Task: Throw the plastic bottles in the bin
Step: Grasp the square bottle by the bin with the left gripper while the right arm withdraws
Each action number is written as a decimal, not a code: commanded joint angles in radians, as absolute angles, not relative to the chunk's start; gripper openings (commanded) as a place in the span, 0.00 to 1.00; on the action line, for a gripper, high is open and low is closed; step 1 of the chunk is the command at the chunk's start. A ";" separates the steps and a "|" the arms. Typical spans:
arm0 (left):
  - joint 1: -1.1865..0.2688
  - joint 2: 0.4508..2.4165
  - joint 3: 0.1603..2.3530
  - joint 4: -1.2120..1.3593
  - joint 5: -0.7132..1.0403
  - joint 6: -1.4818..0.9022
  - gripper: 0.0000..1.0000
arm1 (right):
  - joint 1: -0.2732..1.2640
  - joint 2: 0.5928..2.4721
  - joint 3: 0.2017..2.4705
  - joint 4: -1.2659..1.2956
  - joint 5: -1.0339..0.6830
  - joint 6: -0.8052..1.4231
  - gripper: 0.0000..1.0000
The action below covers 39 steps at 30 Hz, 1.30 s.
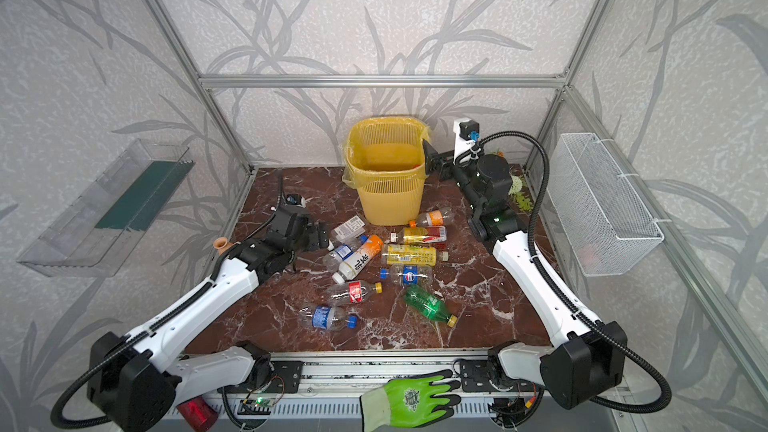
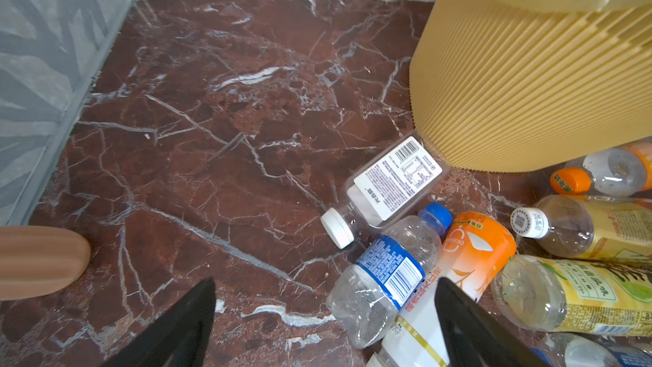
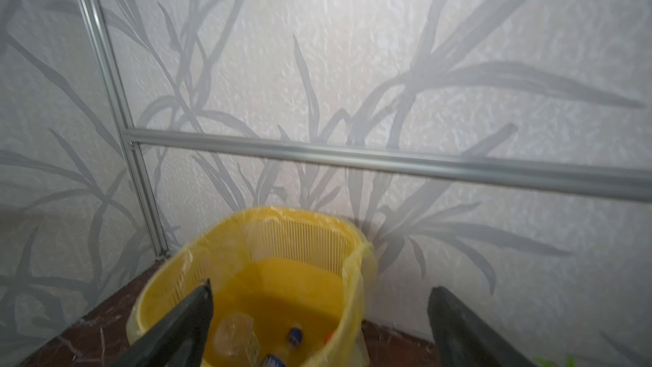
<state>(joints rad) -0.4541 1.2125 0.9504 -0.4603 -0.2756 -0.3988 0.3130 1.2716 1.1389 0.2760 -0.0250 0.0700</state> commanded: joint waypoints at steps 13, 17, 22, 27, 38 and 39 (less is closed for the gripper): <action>-0.448 1.675 1.268 -0.563 -0.099 -0.171 0.94 | 0.123 0.984 0.573 0.160 0.035 0.325 0.96; -0.446 1.760 1.311 -0.555 -0.074 -0.138 0.93 | 0.118 0.980 0.535 0.182 0.017 0.353 0.96; -0.436 1.851 1.359 -0.545 -0.053 -0.092 0.92 | 0.112 1.003 0.546 0.190 -0.007 0.343 0.96; -0.408 1.916 1.405 -0.528 -0.018 -0.060 0.91 | 0.105 1.030 0.575 0.181 -0.020 0.327 0.97; -0.367 1.984 1.446 -0.533 0.003 -0.007 0.91 | 0.091 1.029 0.569 0.175 -0.013 0.347 0.97; -0.364 1.986 1.445 -0.532 0.006 -0.005 0.91 | 0.088 1.030 0.568 0.175 -0.014 0.349 0.97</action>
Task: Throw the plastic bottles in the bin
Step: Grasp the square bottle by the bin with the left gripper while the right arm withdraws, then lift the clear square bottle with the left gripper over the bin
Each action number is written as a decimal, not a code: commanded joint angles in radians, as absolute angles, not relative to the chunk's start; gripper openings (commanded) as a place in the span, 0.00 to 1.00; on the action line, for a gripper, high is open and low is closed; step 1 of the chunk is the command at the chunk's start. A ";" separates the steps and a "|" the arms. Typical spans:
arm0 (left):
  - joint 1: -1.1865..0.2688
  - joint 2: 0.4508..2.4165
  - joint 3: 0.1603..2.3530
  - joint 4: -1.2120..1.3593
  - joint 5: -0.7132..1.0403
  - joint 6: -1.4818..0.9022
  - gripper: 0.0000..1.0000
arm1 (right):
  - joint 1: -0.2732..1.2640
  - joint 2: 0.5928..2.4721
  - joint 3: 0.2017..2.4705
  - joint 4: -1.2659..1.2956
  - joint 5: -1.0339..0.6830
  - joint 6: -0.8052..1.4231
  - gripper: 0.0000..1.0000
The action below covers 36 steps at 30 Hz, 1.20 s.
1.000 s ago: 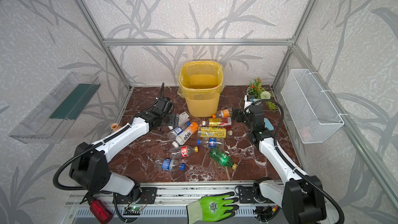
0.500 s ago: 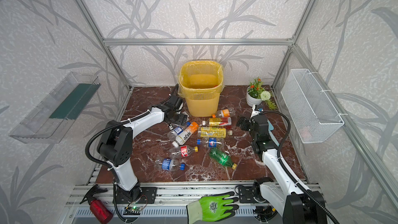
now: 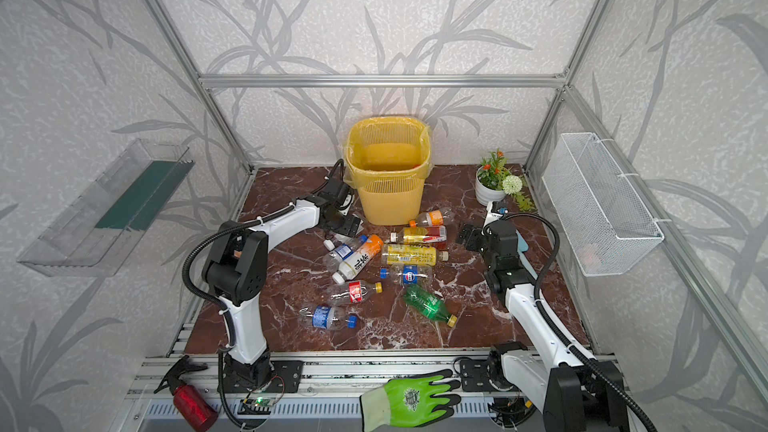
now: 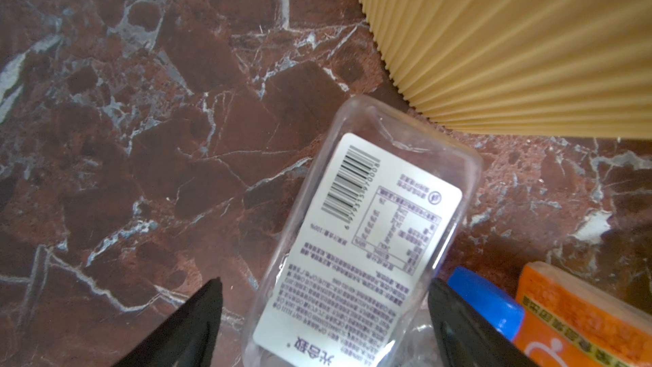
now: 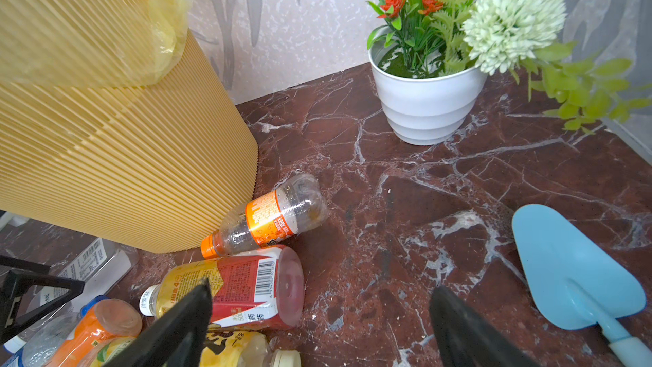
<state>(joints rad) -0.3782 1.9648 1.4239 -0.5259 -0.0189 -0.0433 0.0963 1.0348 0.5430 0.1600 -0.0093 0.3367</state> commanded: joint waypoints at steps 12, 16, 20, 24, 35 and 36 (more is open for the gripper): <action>-0.323 2.019 1.462 -0.545 -0.010 -0.064 0.90 | 0.083 1.047 0.570 0.181 -0.023 0.385 0.97; -0.322 2.039 1.490 -0.563 -0.024 -0.063 0.90 | 0.082 1.053 0.569 0.187 -0.028 0.398 0.97; -0.322 2.072 1.523 -0.576 -0.006 -0.062 0.88 | 0.081 1.053 0.569 0.190 -0.032 0.407 0.97; -0.320 2.098 1.545 -0.601 0.005 -0.060 0.82 | 0.082 1.042 0.568 0.183 -0.025 0.406 0.97; -0.311 2.020 1.523 -0.596 0.017 -0.089 0.63 | 0.080 1.017 0.560 0.178 -0.022 0.414 0.97; -0.311 1.990 1.514 -0.589 0.017 -0.097 0.62 | 0.080 1.014 0.561 0.178 -0.021 0.415 0.97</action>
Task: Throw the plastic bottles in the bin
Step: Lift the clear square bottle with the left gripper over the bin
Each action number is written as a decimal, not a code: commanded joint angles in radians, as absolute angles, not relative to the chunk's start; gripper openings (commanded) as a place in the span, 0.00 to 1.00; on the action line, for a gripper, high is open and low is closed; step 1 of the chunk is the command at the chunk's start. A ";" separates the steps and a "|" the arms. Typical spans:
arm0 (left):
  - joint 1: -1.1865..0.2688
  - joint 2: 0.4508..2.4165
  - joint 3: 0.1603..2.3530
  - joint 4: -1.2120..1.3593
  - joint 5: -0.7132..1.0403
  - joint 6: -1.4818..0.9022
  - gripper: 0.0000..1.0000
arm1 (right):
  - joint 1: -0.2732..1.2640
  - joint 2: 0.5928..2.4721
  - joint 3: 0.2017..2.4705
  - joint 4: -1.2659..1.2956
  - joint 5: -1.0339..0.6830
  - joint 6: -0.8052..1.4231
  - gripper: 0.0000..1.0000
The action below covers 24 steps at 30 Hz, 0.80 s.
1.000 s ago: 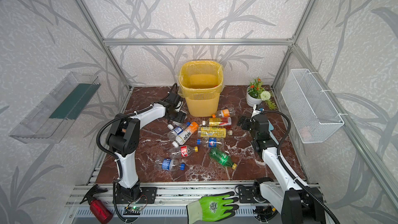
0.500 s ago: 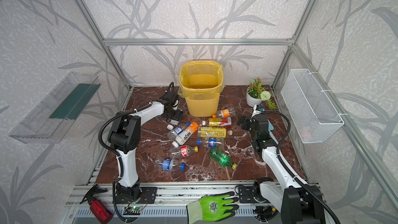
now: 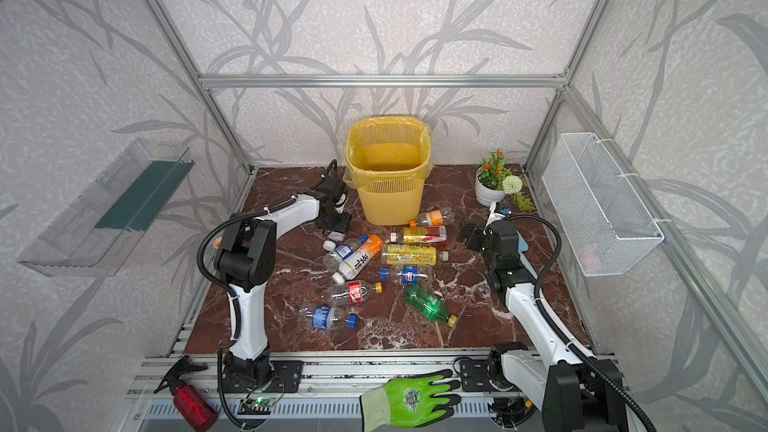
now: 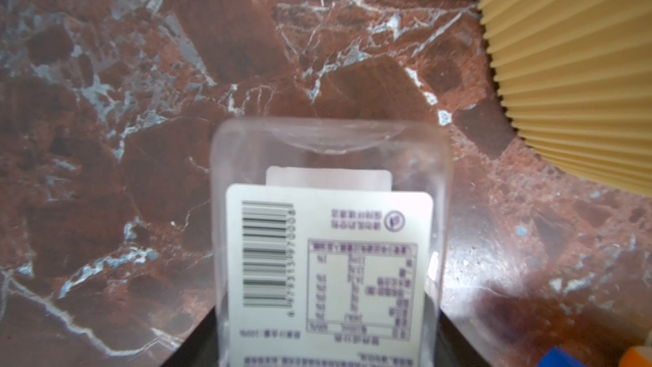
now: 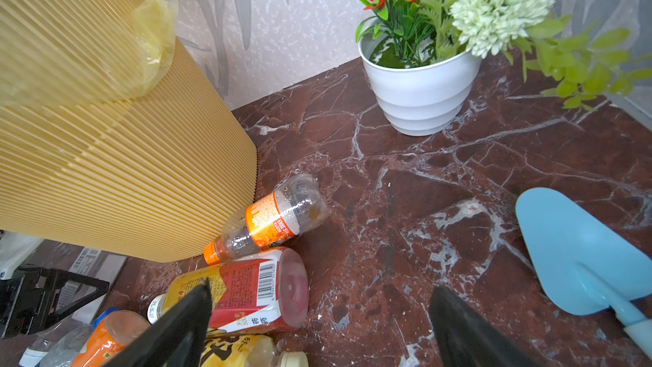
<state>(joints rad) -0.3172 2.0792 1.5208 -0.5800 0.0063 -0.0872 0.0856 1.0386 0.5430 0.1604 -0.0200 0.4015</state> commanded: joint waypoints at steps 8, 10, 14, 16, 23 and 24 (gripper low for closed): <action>-0.295 1.658 1.426 -0.481 -0.007 -0.193 0.57 | 0.080 1.003 0.548 0.182 -0.024 0.424 0.97; -0.293 1.545 1.395 -0.418 -0.028 -0.215 0.56 | 0.080 1.000 0.545 0.189 -0.025 0.432 0.97; -0.293 1.332 1.337 -0.243 -0.089 -0.244 0.56 | 0.081 0.993 0.543 0.199 -0.025 0.440 0.97; -0.293 1.240 1.309 -0.117 -0.110 -0.239 0.56 | 0.080 0.990 0.543 0.201 -0.023 0.440 0.97; -0.316 1.209 1.350 0.238 -0.016 -0.223 0.50 | 0.080 0.956 0.539 0.188 -0.014 0.429 0.97; -0.330 1.237 1.377 0.258 -0.004 -0.216 0.50 | 0.081 0.952 0.540 0.182 -0.014 0.427 0.97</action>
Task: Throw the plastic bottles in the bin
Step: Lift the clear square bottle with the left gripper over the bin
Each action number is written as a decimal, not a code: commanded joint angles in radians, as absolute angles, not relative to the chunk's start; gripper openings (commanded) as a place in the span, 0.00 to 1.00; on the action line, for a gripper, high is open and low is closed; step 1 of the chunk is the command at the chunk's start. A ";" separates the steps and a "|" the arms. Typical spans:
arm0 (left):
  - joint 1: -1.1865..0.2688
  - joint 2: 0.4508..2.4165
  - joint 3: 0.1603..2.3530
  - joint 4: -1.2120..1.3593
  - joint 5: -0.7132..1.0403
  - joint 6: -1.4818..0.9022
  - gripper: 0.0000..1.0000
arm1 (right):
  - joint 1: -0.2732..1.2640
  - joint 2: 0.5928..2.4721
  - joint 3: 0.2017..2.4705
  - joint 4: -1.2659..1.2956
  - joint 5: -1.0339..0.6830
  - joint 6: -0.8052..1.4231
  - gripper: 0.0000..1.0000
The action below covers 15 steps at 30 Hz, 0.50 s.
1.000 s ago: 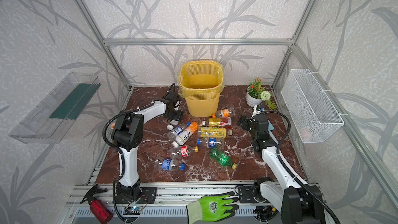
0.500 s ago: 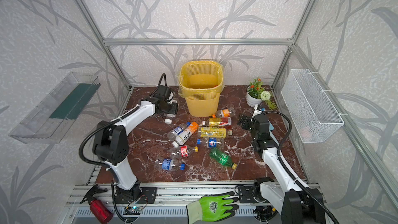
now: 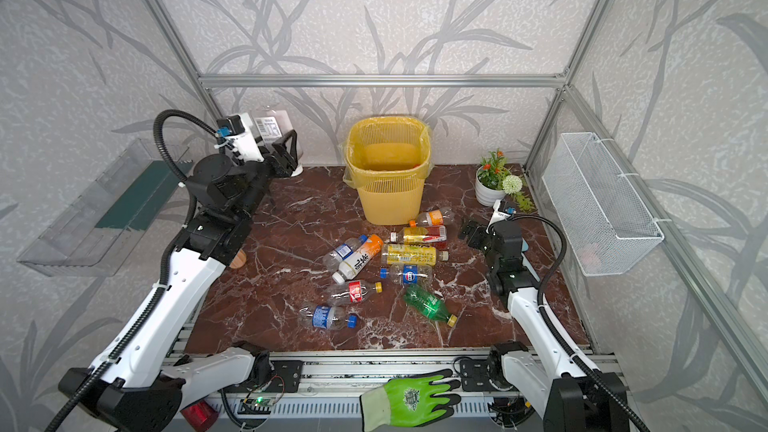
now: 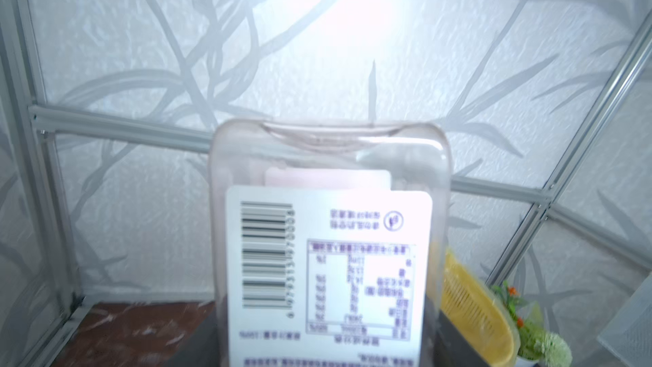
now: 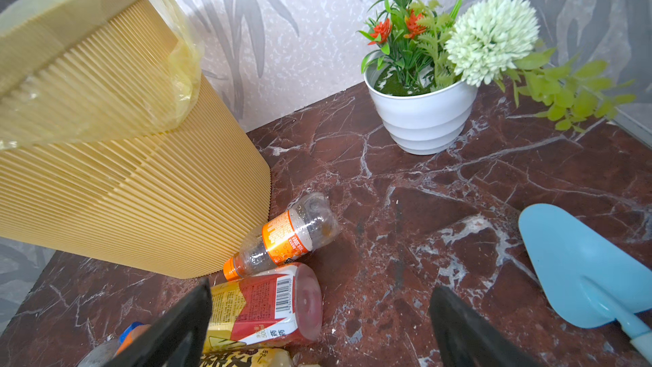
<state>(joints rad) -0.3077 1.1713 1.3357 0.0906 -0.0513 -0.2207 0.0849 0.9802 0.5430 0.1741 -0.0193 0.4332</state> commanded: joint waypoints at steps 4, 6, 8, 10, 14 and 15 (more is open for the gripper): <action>-0.423 1.446 1.608 0.135 0.037 -0.133 0.50 | 0.079 0.936 0.536 0.169 -0.020 0.427 0.97; -0.445 1.569 1.745 0.011 0.060 -0.157 0.51 | 0.080 0.933 0.530 0.165 -0.027 0.434 0.97; -0.454 1.706 1.894 -0.113 0.102 -0.189 0.61 | 0.080 0.928 0.526 0.165 -0.037 0.446 0.97; -0.467 1.808 2.057 -0.287 0.095 -0.182 0.67 | 0.079 0.921 0.526 0.167 -0.043 0.454 0.97; -0.480 1.852 2.210 -0.422 0.015 -0.163 0.92 | 0.078 0.901 0.533 0.152 -0.046 0.443 0.97; -0.481 1.829 2.190 -0.396 0.016 -0.162 0.99 | 0.078 0.898 0.534 0.149 -0.047 0.440 0.97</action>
